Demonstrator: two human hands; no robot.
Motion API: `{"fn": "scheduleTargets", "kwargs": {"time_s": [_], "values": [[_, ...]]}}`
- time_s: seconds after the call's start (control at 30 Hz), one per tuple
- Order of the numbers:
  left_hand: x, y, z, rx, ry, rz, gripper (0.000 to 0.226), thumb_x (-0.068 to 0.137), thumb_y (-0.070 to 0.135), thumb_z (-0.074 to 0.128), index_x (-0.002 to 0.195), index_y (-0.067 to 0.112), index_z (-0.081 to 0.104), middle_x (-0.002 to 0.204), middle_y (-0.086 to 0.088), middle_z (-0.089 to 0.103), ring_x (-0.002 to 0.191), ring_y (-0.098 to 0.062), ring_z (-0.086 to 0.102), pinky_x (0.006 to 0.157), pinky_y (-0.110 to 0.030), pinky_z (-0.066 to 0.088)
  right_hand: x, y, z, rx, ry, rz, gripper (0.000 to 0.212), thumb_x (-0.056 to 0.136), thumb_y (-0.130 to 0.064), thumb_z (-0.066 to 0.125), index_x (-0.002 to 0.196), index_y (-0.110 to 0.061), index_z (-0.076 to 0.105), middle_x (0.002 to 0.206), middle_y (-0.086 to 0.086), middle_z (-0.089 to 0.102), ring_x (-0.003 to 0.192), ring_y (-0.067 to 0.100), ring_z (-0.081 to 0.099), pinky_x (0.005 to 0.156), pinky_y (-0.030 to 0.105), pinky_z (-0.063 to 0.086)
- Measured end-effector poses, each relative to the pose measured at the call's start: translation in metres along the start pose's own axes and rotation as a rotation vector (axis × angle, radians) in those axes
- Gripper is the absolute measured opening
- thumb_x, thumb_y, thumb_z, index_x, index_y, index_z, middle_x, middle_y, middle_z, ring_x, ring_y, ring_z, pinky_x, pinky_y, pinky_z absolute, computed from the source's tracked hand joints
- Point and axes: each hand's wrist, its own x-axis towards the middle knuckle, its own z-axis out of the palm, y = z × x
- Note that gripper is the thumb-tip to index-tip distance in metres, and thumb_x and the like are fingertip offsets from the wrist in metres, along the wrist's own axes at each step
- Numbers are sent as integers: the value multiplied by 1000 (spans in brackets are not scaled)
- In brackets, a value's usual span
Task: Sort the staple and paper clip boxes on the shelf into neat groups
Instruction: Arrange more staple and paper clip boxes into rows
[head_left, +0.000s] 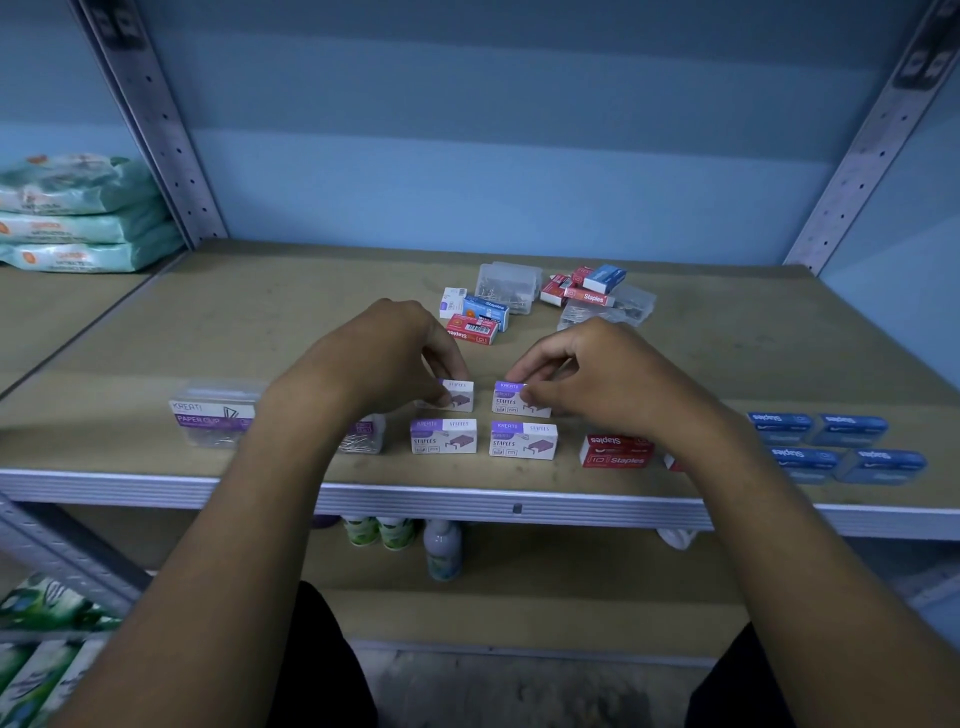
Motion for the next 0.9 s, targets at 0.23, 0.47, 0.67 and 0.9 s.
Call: {"fn": "scheduleTargets", "kwargs": {"time_s": [0.23,0.47,0.67,0.9], "values": [[1,-1,3,-7,6,14,21,74,16,82,87,32,79,83,18,72,72,5,61,63,-13,45,-2,0,1,15,-1,4,16,85,-20,76,93,-33,80,79,-14,76,76,0,69,70,18,53],[1,-2,3,-9,-2,21,20,74,18,83,88,31,78,85,17,72,72,5,62,63,-13,44,-2,1,0,25,-5,8,14,86,-22,77,94,-33,80,81,-14,76,77,-1,70,73,19,54],[3,-5,3,-53,65,44,22,72,39,82,92,32,77,90,17,72,75,8,60,64,-12,43,3,4,1,52,55,18,16,96,-26,65,99,-30,80,90,-19,76,79,-6,69,77,23,58],[15,0,10,-28,168,76,15,82,40,72,94,31,75,97,14,70,81,8,59,65,-9,40,5,9,-1,-5,120,49,23,95,-19,59,98,-33,78,89,-16,74,82,-2,66,73,17,52]]}}
